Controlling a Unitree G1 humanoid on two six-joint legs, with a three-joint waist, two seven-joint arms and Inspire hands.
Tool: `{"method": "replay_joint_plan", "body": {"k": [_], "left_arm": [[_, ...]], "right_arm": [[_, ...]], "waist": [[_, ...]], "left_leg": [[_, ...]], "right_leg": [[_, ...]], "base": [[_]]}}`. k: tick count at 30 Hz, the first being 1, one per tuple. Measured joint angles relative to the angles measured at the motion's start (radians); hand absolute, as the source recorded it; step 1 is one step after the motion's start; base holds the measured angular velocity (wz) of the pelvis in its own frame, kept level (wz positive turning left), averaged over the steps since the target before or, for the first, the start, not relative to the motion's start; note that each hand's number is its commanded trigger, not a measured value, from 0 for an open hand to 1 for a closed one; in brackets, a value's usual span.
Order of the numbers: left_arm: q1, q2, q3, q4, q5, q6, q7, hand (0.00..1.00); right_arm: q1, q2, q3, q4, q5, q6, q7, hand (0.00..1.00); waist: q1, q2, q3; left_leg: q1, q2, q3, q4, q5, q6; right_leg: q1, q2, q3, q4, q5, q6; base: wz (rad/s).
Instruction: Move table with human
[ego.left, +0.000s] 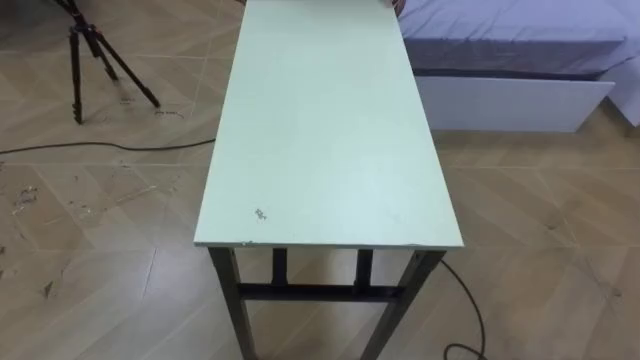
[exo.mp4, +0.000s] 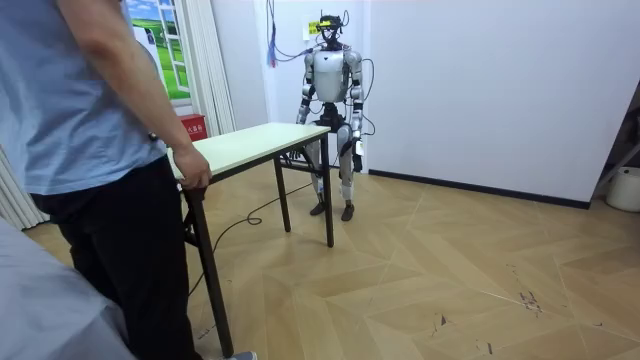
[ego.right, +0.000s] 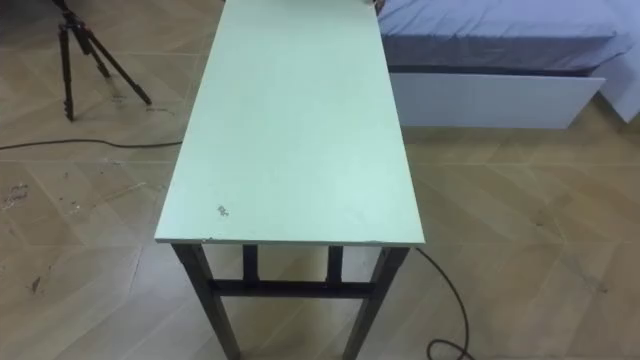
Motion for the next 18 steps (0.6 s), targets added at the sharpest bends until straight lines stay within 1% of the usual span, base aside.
{"method": "replay_joint_plan", "body": {"k": [5, 6, 9, 11, 14, 16, 18], "left_arm": [[-0.004, -0.007, -0.008, 0.000, 0.000, 0.002, -0.014, 0.00], [-0.003, -0.007, -0.010, 0.000, 0.000, 0.002, -0.025, 0.00], [-0.003, -0.007, -0.009, 0.000, -0.001, 0.007, -0.043, 0.00], [-0.003, -0.006, -0.009, 0.000, -0.007, 0.008, -0.051, 0.00], [-0.003, -0.005, -0.014, 0.000, -0.052, 0.011, -0.082, 0.00], [-0.001, -0.005, -0.016, 0.000, -0.086, 0.019, -0.102, 0.00], [0.006, -0.003, -0.015, 0.000, -0.149, 0.027, -0.124, 0.00]], "right_arm": [[0.000, 0.000, 0.001, 0.000, 0.004, 0.000, 0.000, 0.00], [0.000, 0.000, 0.001, 0.003, 0.004, 0.000, 0.001, 0.00], [-0.005, -0.001, 0.001, 0.028, 0.009, 0.002, 0.011, 0.00], [-0.011, -0.002, 0.001, 0.037, 0.015, 0.014, 0.022, 0.00], [-0.012, -0.003, 0.002, 0.042, 0.047, 0.028, 0.049, 0.00], [-0.012, -0.004, 0.000, 0.043, 0.060, 0.040, 0.054, 0.00], [-0.011, -0.004, -0.001, 0.043, 0.087, 0.047, 0.065, 0.00]], "waist": [[0.002, 0.024, -0.0041], [0.002, 0.027, -0.0029], [0.001, 0.029, -0.0033], [0.002, 0.028, -0.0031], [0.001, 0.024, -0.0026], [0.001, 0.023, -0.0042], [0.002, 0.023, -0.0050]], "left_leg": [[0.001, 0.000, -0.003, -0.002, 0.000, 0.000], [0.001, 0.000, -0.003, -0.002, 0.000, 0.000], [0.001, 0.000, -0.003, -0.002, 0.000, 0.000], [0.001, 0.000, -0.003, -0.002, 0.000, 0.000], [-0.001, 0.000, -0.003, -0.003, 0.000, 0.000], [0.000, -0.001, -0.003, -0.002, 0.000, 0.000], [0.000, -0.001, -0.003, -0.002, 0.000, 0.000]], "right_leg": [[0.000, 0.001, 0.002, 0.001, 0.000, 0.000], [0.000, 0.000, 0.000, 0.001, 0.000, 0.000], [0.001, 0.000, -0.001, 0.001, 0.000, 0.000], [0.001, 0.000, 0.001, 0.001, 0.000, 0.000], [0.001, 0.000, -0.001, -0.001, 0.000, 0.000], [0.001, 0.000, 0.001, -0.001, 0.000, 0.000], [0.001, 0.000, -0.002, -0.001, 0.000, 0.000]], "base": [[0.00], [0.00], [0.00], [0.00], [0.00], [0.00], [0.00]]}}
